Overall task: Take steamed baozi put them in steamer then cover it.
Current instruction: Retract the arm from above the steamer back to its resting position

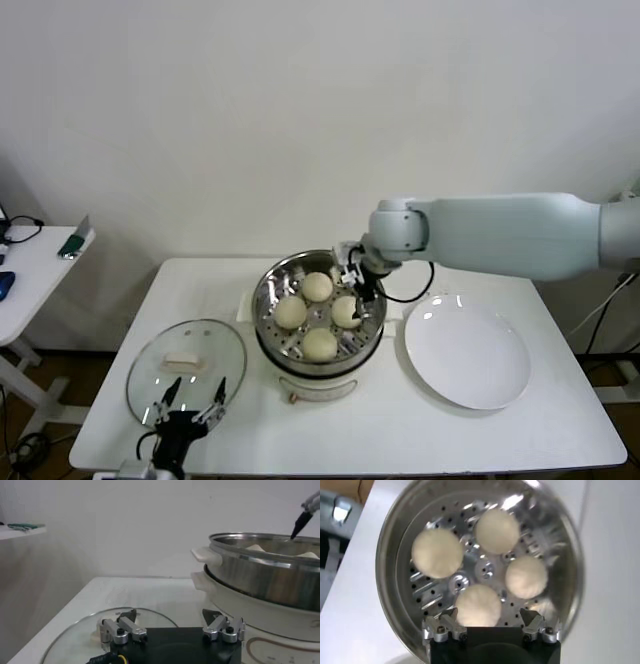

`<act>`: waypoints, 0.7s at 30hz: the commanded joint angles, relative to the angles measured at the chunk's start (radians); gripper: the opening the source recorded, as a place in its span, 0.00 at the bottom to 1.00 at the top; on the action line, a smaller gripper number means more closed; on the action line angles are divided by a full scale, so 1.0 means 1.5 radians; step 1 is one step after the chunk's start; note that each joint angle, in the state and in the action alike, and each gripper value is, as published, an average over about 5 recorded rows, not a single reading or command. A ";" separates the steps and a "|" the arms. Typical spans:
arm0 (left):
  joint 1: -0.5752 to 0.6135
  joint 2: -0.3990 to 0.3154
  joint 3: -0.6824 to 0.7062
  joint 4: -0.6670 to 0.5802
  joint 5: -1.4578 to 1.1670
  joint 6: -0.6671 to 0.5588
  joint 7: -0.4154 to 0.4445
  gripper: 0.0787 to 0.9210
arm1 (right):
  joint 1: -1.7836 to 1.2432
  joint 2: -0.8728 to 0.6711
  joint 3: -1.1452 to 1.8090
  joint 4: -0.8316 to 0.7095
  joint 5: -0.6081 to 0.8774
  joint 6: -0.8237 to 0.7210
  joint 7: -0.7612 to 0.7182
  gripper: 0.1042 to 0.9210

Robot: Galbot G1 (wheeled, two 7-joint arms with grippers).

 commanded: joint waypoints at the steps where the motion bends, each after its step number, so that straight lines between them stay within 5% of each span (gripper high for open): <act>1: 0.000 0.001 0.001 -0.003 -0.006 0.003 0.000 0.88 | -0.006 -0.147 0.138 0.008 0.119 0.005 0.046 0.88; 9: -0.007 0.008 0.003 0.001 0.006 -0.014 0.000 0.88 | -0.253 -0.313 0.414 0.027 0.108 0.059 0.293 0.88; 21: -0.020 0.017 -0.002 0.014 0.023 -0.033 -0.011 0.88 | -1.117 -0.397 1.215 0.099 -0.086 0.161 0.382 0.88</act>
